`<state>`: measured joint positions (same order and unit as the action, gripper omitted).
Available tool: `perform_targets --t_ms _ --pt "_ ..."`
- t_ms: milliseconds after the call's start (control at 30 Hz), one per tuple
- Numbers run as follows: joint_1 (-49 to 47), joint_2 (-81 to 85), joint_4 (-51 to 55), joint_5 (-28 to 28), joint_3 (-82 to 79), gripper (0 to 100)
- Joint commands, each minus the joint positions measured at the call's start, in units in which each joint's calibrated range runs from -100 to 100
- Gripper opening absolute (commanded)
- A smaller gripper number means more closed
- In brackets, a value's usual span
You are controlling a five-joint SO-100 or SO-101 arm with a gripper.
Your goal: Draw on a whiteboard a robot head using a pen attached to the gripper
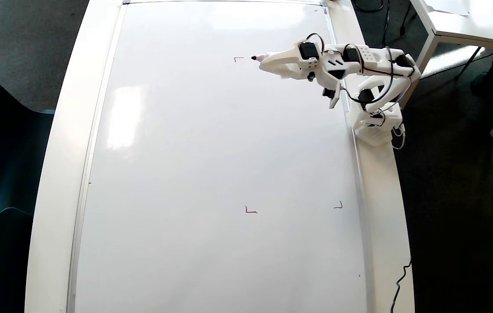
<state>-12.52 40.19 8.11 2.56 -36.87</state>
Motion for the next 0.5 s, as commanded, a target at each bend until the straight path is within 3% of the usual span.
perform_targets --t_ms 0,200,467 --pt "-1.88 0.01 14.22 -0.04 1.69 1" --pt "-5.05 -0.15 32.73 -3.05 2.05 1" --pt "-5.64 -12.90 46.63 -7.44 10.86 1"
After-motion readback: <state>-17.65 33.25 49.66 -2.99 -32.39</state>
